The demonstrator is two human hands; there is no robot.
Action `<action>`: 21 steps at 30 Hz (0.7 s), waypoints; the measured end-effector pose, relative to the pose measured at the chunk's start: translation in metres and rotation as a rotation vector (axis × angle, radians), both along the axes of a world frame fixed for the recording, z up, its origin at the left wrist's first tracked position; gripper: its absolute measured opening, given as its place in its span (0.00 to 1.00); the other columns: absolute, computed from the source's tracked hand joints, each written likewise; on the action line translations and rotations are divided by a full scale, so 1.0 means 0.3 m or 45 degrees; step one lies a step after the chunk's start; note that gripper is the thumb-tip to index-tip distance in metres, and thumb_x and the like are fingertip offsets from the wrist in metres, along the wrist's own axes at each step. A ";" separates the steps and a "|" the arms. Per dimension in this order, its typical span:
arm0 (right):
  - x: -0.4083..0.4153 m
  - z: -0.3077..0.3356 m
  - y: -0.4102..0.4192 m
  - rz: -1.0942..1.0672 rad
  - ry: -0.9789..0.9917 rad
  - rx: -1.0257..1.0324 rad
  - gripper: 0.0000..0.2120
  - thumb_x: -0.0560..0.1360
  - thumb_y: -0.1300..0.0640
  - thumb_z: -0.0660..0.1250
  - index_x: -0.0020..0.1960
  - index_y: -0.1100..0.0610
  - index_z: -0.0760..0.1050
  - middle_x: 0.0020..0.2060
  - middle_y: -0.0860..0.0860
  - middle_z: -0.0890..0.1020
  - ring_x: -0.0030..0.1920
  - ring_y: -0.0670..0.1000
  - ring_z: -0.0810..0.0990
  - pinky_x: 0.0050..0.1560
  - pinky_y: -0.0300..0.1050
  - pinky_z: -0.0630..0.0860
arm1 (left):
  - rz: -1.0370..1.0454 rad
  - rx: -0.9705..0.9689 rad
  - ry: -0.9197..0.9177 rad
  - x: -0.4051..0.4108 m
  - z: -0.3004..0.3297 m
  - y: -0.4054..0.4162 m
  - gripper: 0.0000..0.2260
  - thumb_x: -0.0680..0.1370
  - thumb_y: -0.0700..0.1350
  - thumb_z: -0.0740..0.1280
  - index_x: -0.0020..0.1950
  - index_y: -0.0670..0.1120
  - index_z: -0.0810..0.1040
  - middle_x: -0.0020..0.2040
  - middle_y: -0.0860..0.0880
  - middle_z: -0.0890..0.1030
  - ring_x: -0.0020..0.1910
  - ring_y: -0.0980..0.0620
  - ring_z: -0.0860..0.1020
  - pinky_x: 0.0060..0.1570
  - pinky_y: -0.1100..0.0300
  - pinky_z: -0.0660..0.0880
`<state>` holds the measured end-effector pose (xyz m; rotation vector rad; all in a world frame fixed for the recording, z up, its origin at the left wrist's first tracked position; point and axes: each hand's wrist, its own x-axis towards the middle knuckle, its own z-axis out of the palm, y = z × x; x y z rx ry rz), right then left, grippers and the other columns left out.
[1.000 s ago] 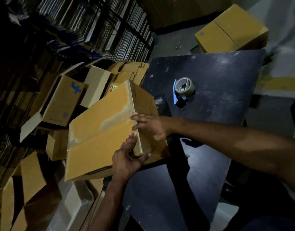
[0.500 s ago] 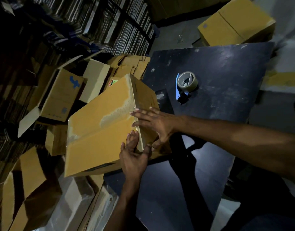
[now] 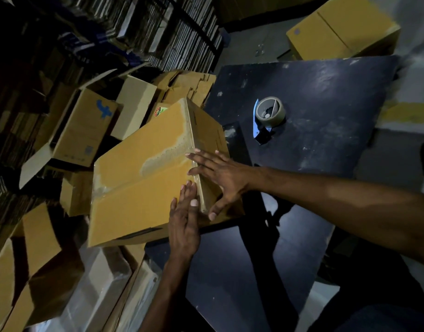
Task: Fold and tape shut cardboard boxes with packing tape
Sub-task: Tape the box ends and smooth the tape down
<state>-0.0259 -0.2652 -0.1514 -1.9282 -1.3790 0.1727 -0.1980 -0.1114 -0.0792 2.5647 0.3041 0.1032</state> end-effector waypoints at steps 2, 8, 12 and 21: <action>-0.012 -0.011 0.009 -0.036 -0.009 0.017 0.64 0.61 0.15 0.69 0.85 0.47 0.53 0.85 0.46 0.33 0.84 0.53 0.31 0.77 0.81 0.48 | -0.030 -0.015 0.024 -0.003 0.004 0.007 0.28 0.88 0.60 0.54 0.86 0.51 0.67 0.86 0.58 0.63 0.87 0.58 0.56 0.86 0.37 0.51; 0.054 -0.058 0.008 0.010 -0.185 0.077 0.63 0.60 0.22 0.77 0.85 0.46 0.55 0.86 0.49 0.39 0.86 0.55 0.36 0.74 0.82 0.57 | -0.314 0.190 0.132 -0.010 0.018 0.065 0.40 0.83 0.57 0.73 0.90 0.53 0.56 0.90 0.55 0.54 0.89 0.51 0.51 0.86 0.38 0.52; 0.066 -0.055 0.006 0.060 -0.164 0.095 0.67 0.56 0.18 0.75 0.86 0.46 0.55 0.86 0.49 0.39 0.86 0.55 0.36 0.74 0.83 0.56 | -0.332 0.312 0.192 0.003 0.014 0.108 0.48 0.78 0.61 0.79 0.90 0.53 0.55 0.89 0.56 0.53 0.89 0.54 0.50 0.87 0.41 0.54; 0.057 -0.084 0.019 -0.002 -0.137 0.151 0.59 0.62 0.22 0.76 0.84 0.44 0.58 0.87 0.49 0.44 0.86 0.54 0.39 0.74 0.81 0.58 | -0.354 0.436 -0.005 -0.015 -0.057 0.093 0.37 0.85 0.55 0.71 0.89 0.44 0.58 0.89 0.46 0.56 0.89 0.48 0.53 0.84 0.37 0.59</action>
